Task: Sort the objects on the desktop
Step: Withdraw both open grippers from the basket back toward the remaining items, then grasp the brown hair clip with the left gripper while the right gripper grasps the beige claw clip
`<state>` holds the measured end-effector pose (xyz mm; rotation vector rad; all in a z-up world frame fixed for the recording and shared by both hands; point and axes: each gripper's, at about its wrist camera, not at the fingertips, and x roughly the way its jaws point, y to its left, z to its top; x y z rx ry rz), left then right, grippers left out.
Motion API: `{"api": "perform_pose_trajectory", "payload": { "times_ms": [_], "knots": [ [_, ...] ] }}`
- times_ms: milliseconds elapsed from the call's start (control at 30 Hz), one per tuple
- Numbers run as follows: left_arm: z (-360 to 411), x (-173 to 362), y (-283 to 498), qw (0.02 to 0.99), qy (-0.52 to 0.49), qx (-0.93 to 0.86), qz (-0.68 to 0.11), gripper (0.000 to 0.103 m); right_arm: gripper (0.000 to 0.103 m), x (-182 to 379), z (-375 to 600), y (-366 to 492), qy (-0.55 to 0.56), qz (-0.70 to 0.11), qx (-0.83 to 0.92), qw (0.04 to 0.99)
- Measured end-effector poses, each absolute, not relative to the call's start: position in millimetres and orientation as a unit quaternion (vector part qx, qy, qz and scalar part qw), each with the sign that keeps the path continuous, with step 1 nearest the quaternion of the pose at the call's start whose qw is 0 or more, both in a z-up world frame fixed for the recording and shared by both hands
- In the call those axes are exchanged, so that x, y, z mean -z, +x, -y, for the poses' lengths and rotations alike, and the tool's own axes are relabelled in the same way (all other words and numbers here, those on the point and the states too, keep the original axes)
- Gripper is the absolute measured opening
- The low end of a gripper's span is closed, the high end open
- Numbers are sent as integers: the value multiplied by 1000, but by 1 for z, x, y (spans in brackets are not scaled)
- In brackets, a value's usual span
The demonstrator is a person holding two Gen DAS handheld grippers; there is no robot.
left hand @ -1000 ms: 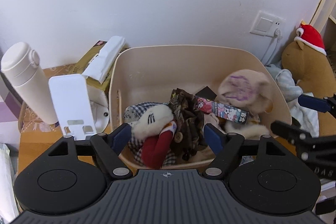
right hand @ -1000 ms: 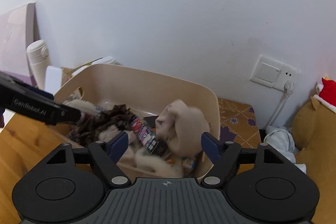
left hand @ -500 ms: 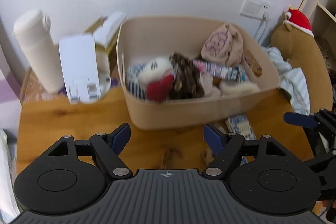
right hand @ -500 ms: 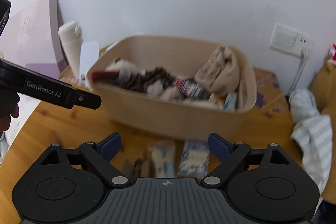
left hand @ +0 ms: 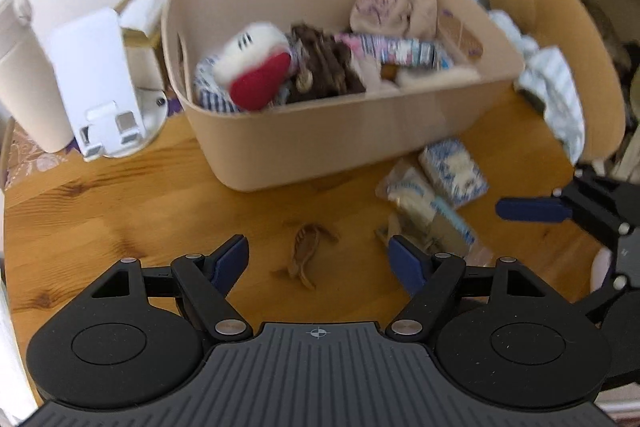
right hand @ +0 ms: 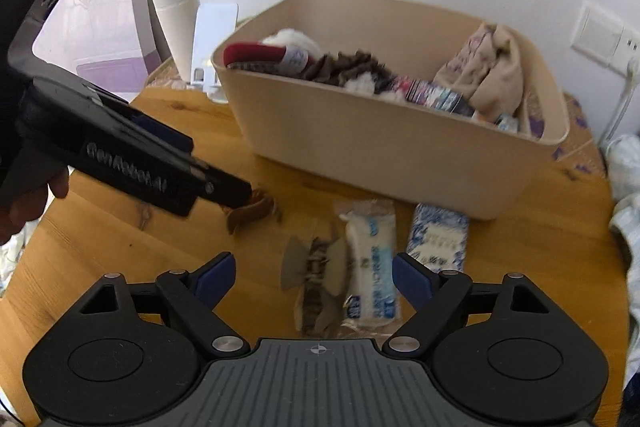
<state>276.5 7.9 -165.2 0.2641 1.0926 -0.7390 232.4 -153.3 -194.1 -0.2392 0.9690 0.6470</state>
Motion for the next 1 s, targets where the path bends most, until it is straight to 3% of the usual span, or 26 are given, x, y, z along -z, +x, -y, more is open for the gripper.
{"api": "perform_pose_trajectory", "payload": {
  "times_ms": [533, 667, 833, 900, 1000],
  "knots": [
    [4, 208, 291, 754, 164, 337, -540, 77, 71, 218, 141, 246, -125, -486, -314, 806],
    [5, 215, 294, 750, 171, 335, -544, 65, 69, 223, 135, 249, -138, -488, -316, 802],
    [4, 220, 297, 747, 162, 337, -550, 54, 56, 227, 131, 250, -142, -492, -320, 797],
    [5, 220, 297, 747, 163, 341, -547, 52, 46, 228, 132, 251, -142, -493, -318, 798],
    [3, 219, 297, 744, 159, 349, -547, 44, 42, 227, 135, 251, -139, -495, -317, 797]
  ]
}}
